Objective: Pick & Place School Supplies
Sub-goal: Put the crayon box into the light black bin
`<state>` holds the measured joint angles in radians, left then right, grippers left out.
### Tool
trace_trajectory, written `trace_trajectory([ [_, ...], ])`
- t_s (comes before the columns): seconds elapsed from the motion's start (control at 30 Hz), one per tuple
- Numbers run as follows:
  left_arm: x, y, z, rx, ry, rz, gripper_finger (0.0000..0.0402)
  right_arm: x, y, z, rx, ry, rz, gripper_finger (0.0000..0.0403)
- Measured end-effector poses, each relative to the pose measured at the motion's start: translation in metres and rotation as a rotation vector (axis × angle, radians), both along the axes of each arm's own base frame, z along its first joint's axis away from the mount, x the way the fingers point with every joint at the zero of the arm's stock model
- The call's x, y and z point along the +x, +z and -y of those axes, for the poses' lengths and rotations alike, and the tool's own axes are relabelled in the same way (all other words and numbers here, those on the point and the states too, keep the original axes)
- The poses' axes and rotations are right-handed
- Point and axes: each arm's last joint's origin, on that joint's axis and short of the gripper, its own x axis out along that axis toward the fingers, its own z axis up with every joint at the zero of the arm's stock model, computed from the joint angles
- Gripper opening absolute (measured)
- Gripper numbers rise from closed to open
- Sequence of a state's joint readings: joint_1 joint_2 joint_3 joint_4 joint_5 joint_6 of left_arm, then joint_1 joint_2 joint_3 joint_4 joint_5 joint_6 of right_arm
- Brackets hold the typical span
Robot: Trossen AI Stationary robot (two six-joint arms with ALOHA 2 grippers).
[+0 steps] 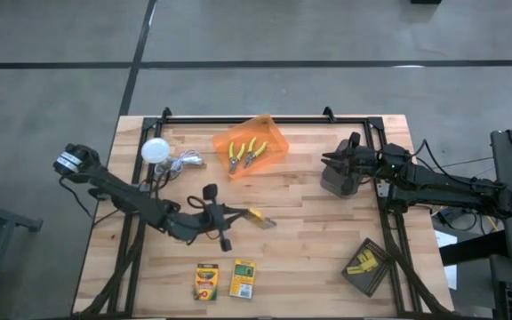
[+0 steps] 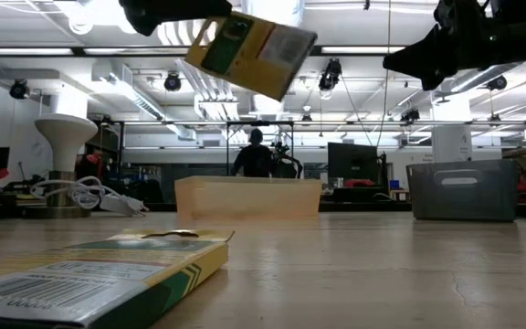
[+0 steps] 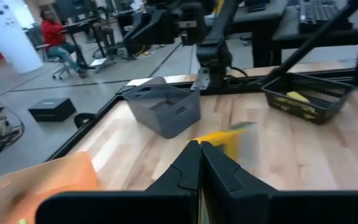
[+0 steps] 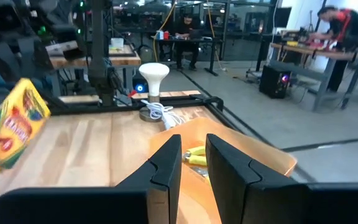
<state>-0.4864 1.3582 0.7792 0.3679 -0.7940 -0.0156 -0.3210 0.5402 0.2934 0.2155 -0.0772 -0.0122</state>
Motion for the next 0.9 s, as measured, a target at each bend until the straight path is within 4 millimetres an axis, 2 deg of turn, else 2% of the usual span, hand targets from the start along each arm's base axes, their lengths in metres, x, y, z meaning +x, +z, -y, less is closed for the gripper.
trace_trajectory([
  [0.3,0.006,0.000,-0.015,-0.001,0.055,0.004,0.0005,0.000,0.003,0.000,0.126,-0.002,0.063,0.0068],
  [0.5,0.009,0.001,-0.021,-0.010,0.063,0.014,0.0005,0.006,-0.004,0.000,0.191,0.050,0.016,0.0071],
  [0.9,0.009,0.002,-0.022,0.002,0.061,0.009,0.0005,0.028,-0.016,0.005,0.280,0.103,-0.024,0.0146],
])
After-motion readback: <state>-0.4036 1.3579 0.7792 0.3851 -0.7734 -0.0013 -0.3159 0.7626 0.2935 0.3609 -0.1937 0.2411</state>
